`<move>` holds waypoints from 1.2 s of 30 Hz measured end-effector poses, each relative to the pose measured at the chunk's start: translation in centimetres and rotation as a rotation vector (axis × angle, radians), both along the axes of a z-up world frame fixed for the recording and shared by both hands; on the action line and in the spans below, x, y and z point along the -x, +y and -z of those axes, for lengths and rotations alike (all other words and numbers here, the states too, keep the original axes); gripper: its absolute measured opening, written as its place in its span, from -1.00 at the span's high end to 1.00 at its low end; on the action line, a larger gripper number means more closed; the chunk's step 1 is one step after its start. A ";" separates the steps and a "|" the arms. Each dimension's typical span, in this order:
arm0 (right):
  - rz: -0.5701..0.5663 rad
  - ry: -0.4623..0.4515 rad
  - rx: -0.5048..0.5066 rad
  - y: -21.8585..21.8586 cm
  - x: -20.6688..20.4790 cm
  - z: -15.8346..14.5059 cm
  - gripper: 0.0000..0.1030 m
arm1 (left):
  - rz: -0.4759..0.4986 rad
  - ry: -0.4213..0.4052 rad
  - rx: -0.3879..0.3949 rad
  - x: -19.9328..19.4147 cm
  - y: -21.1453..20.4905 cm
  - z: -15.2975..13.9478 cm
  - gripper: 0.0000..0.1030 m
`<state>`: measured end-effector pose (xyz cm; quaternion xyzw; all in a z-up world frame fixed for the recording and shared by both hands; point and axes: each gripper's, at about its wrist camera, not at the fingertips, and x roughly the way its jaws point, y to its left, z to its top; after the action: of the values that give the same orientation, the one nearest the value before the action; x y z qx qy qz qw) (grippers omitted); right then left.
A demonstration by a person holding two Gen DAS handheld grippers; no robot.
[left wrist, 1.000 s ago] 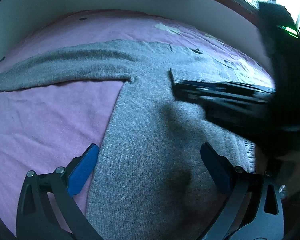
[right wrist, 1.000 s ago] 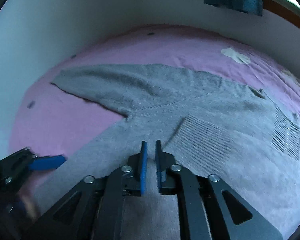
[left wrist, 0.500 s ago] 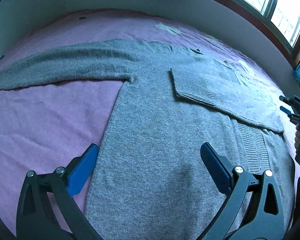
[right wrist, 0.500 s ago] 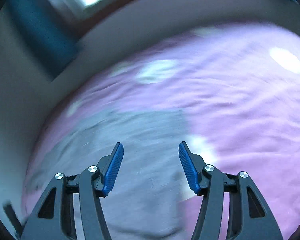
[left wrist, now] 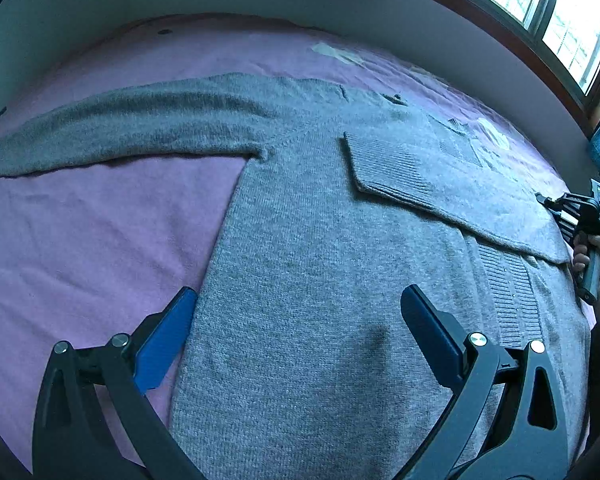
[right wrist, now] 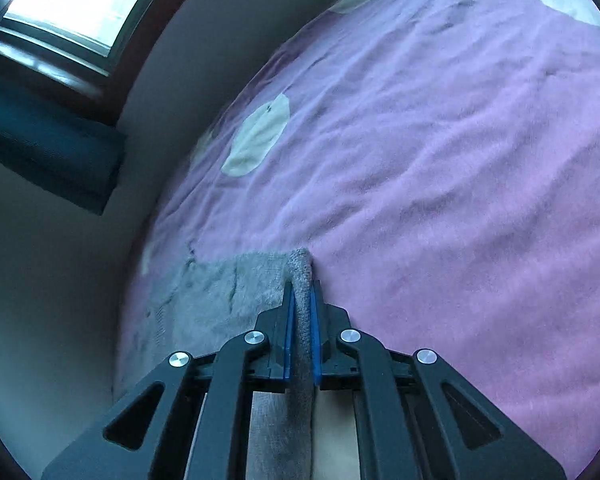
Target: Fold small clothes
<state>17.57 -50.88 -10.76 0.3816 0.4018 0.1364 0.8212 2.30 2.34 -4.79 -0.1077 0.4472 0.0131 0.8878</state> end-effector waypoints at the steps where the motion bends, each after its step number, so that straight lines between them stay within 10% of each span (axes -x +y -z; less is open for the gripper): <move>1: -0.011 0.000 -0.002 -0.2 0.6 -0.1 0.77 | 0.000 -0.001 -0.001 0.0 0.0 0.0 -0.96; 8: -0.102 0.004 0.024 1.1 5.4 -0.2 0.49 | 0.000 0.000 0.000 0.0 0.0 0.0 -0.96; 10: -0.099 0.022 0.069 1.2 6.1 0.0 0.85 | -0.001 0.000 -0.001 0.0 -0.1 0.1 -0.96; 24: -0.119 -0.009 0.028 1.6 10.9 0.4 0.81 | 0.000 0.004 -0.001 0.0 0.0 0.2 -0.96; 26: -0.098 -0.012 0.028 1.2 11.9 0.0 0.67 | 0.002 0.002 0.003 0.0 0.0 0.2 -0.96; 31: -0.052 -0.079 0.099 0.5 16.5 -1.6 -0.42 | 0.010 0.009 0.008 -0.1 0.0 0.4 -0.96; 36: -0.032 -0.107 0.239 -0.3 21.4 -3.1 -0.55 | 0.011 0.017 0.013 -0.2 0.1 0.4 -0.96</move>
<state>-3.87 -51.21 -7.67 0.2670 0.3768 0.1208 0.8787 2.52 2.42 -5.23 -0.1109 0.4555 0.0065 0.8833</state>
